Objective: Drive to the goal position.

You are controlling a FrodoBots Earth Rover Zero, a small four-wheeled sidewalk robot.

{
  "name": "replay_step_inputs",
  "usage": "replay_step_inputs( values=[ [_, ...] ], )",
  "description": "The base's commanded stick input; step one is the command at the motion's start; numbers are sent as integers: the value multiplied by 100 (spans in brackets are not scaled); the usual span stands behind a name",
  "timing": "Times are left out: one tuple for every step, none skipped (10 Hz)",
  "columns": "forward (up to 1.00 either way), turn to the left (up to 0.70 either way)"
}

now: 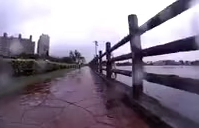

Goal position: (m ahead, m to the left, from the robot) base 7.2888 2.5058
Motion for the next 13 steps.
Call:
replay_step_inputs(
  values=[
    [100,0],
    [100,0],
    [100,0],
    [100,0],
    [100,0],
    [100,0],
    [100,0],
    [100,0],
    [100,0],
    [100,0],
    [100,0],
    [100,0],
    [100,0]
  ],
)
